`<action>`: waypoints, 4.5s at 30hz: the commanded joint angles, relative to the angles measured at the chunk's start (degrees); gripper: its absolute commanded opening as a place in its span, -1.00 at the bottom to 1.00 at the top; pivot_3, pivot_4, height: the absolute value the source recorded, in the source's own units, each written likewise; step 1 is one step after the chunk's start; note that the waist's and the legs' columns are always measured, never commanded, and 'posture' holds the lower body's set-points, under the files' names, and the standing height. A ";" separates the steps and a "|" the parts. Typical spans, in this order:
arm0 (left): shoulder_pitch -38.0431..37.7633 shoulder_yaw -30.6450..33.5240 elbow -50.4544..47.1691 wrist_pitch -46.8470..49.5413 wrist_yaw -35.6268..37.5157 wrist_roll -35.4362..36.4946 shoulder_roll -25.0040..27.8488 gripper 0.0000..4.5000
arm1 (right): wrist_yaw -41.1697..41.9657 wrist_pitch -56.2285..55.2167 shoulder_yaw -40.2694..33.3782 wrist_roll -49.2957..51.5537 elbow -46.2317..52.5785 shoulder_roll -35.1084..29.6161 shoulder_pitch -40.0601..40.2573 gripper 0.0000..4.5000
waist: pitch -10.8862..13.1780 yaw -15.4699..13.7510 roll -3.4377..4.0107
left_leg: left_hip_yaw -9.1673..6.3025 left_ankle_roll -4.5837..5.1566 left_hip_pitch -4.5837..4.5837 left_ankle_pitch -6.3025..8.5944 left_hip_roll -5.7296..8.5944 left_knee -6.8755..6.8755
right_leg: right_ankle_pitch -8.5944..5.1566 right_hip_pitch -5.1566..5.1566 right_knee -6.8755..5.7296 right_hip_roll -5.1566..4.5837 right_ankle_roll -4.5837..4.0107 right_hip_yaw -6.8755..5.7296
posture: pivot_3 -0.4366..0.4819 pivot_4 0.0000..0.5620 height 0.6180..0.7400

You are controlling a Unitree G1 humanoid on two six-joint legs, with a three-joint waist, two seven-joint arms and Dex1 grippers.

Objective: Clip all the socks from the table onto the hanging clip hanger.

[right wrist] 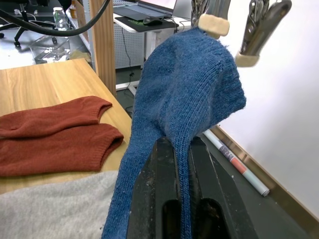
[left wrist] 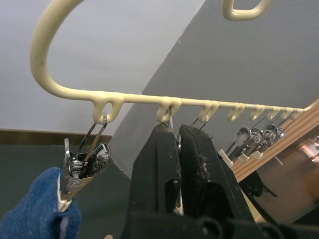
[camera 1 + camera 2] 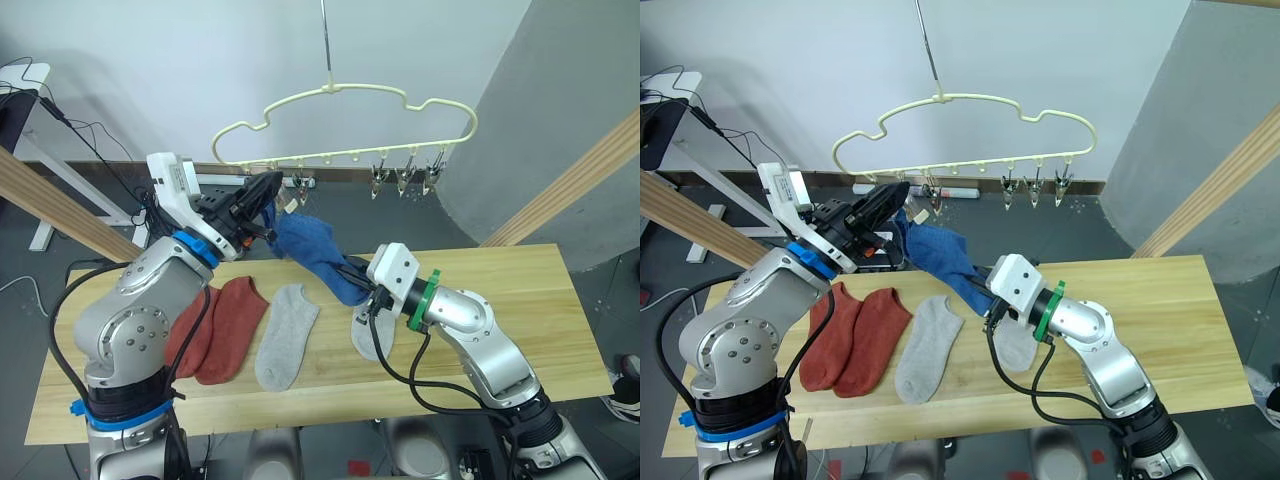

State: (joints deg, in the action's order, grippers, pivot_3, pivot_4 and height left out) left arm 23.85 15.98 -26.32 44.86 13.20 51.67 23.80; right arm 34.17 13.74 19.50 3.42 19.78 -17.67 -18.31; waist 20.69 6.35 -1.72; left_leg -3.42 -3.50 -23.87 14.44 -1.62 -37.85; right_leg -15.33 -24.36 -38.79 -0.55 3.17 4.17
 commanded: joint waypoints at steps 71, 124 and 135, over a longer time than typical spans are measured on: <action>-13.49 -21.61 6.18 -41.93 -3.46 -47.45 -18.35 0.62 | 9.33 25.78 -30.99 35.73 19.82 -29.33 3.58 0.14 | 0.04 0.73 0.04 | 0.15 0.03 -0.08 0.03 0.03 0.00 | -0.09 0.04 0.26 0.03 0.16 0.13 | -0.67 0.28 0.95; -4.00 -18.37 9.31 -39.82 -11.08 -51.12 -21.91 -0.17 | 9.42 24.55 -29.86 34.79 18.91 -29.34 3.71 0.14 | 0.04 1.80 0.03 | 0.11 0.04 -0.06 0.03 0.04 -0.07 | 0.00 0.09 0.20 0.04 0.03 0.09 | -0.71 0.25 0.95; -3.93 -18.20 9.26 -39.71 -11.14 -51.05 -21.90 -0.61 | 9.63 24.57 -29.41 34.68 18.70 -28.99 3.07 0.14 | 0.04 1.79 0.03 | 0.11 0.03 -0.06 0.03 0.04 -0.07 | 0.02 0.09 0.19 0.04 -0.01 0.09 | -0.70 0.25 0.95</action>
State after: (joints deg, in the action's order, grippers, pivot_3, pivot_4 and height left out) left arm 19.69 -1.92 -14.93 5.79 2.00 0.86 2.13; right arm 43.63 39.17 -9.38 37.29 37.39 -46.67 -14.77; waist 20.73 8.15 -1.70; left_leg -3.31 -3.46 -23.93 14.47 -1.58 -37.92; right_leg -15.31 -24.28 -38.60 -0.51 3.16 4.26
